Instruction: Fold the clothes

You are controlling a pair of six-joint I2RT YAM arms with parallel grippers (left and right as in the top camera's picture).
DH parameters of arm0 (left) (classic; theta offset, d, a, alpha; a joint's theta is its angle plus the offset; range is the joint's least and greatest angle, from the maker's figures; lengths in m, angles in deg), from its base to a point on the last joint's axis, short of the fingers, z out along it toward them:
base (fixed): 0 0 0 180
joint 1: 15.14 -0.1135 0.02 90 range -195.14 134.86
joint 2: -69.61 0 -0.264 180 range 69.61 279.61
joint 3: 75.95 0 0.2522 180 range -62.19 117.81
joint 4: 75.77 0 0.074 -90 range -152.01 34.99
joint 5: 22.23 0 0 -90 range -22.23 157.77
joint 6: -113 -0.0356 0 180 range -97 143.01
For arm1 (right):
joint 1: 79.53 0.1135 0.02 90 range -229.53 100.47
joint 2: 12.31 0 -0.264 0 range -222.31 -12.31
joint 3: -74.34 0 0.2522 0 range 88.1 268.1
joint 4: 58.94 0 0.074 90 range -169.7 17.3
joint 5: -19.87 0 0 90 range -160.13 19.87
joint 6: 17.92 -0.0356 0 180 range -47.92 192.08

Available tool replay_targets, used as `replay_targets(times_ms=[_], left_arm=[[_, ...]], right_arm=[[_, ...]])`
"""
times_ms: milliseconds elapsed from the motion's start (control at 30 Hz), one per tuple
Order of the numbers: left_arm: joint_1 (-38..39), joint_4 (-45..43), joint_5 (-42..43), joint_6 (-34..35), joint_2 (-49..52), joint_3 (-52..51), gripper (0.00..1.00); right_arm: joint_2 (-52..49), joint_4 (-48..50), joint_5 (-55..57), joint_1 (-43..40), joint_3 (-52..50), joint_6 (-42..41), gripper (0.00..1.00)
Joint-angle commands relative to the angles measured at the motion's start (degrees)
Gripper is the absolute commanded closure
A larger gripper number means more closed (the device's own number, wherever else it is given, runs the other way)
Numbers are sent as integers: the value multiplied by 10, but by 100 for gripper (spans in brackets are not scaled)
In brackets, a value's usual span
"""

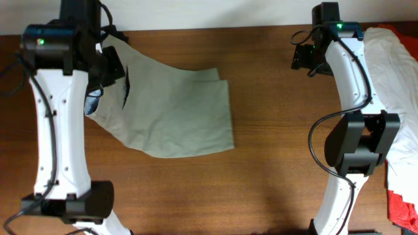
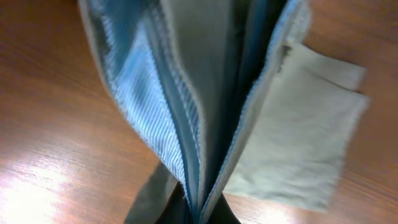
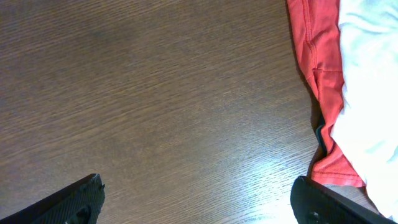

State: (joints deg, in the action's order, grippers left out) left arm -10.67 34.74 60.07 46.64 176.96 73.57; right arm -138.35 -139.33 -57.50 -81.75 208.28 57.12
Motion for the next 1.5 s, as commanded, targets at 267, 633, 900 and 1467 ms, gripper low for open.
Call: replay_targets(times_ms=[267,633,900,1467], left_arm=[[108,-29,-1,35,60,1,99],[108,-130,97,65,173,2,100],[144,-144,114,60,180,1,99],[224,-179,121,50,280,1,99]], right_arm=[[21,0,10,3,9,-1,1],[21,0,10,3,9,-1,1],[21,0,10,3,9,-1,1],[21,0,10,3,9,-1,1]])
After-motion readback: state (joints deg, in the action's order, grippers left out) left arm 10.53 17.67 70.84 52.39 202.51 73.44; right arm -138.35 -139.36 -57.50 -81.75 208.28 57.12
